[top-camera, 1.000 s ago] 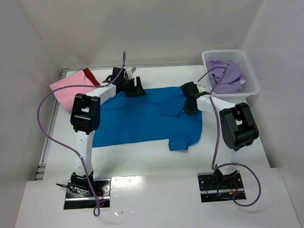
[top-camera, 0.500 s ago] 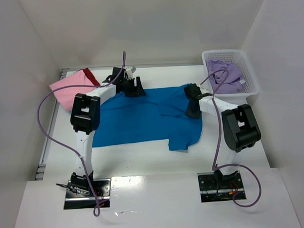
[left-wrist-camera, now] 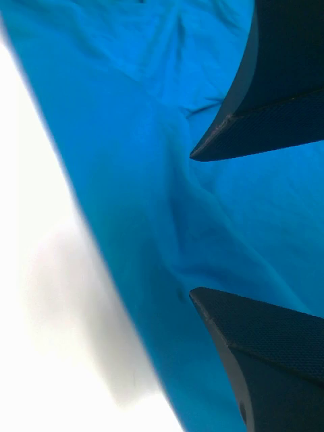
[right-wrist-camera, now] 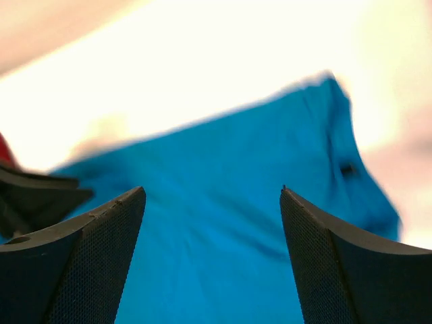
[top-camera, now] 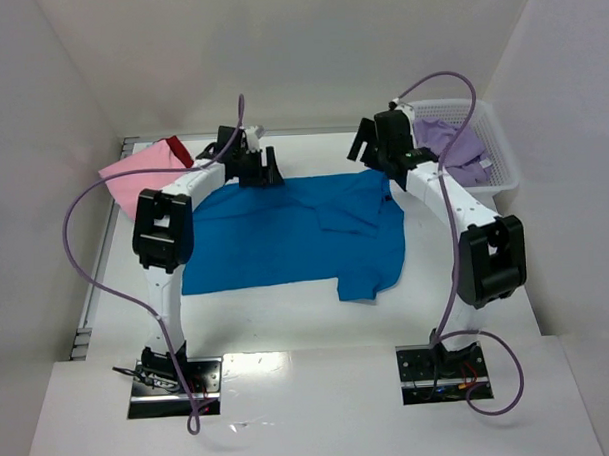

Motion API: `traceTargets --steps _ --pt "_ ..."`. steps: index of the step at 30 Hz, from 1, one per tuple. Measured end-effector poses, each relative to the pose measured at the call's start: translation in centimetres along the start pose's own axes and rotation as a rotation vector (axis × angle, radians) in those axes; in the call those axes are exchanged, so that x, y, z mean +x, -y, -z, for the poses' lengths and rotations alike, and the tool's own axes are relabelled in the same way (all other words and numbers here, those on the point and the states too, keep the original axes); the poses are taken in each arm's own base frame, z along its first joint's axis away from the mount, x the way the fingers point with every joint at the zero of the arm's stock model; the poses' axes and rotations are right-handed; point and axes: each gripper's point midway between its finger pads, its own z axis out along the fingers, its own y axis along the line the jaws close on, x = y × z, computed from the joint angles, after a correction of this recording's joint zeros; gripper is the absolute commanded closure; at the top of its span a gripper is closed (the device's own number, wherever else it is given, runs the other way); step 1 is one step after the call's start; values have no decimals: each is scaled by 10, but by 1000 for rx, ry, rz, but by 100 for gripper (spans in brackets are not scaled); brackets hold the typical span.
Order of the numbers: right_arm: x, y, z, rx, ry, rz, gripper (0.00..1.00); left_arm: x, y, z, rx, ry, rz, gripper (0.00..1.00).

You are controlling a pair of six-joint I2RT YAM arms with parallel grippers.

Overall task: Fold and stack the t-shirts
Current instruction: Fold the flattened tshirt in 1/3 of the way

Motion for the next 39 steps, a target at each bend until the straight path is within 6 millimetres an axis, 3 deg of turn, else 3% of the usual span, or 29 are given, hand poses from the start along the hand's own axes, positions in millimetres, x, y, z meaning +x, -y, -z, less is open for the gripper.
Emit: traceTargets --steps 2,4,5,8,11,12,15,17,23,29,39 --pt "-14 -10 -12 -28 39 5 37 -20 -2 22 -54 57 -13 15" --pt "-11 -9 -26 -19 28 18 50 -33 -5 41 -98 114 -14 14" --pt "-7 -8 -41 -11 16 23 63 -39 -7 54 -124 143 -13 14" --pt "26 10 -79 43 -62 47 76 -58 -23 88 -196 231 2 14" --pt "62 30 -109 98 -145 73 79 -59 -53 101 -276 261 34 14" --pt "69 34 -116 108 -162 78 79 -52 -66 102 -310 251 54 14" --pt "80 43 -130 129 -191 85 79 -37 -81 100 -352 221 78 14" --pt "79 48 -134 136 -192 82 79 -28 -84 98 -368 200 85 14" --pt "55 67 -140 175 -166 59 79 -28 -82 96 -366 198 85 14" --pt "61 97 -144 245 -215 55 95 -19 -86 91 -372 173 114 14" --pt "66 111 -146 295 -243 102 99 -19 -85 91 -366 169 115 14"
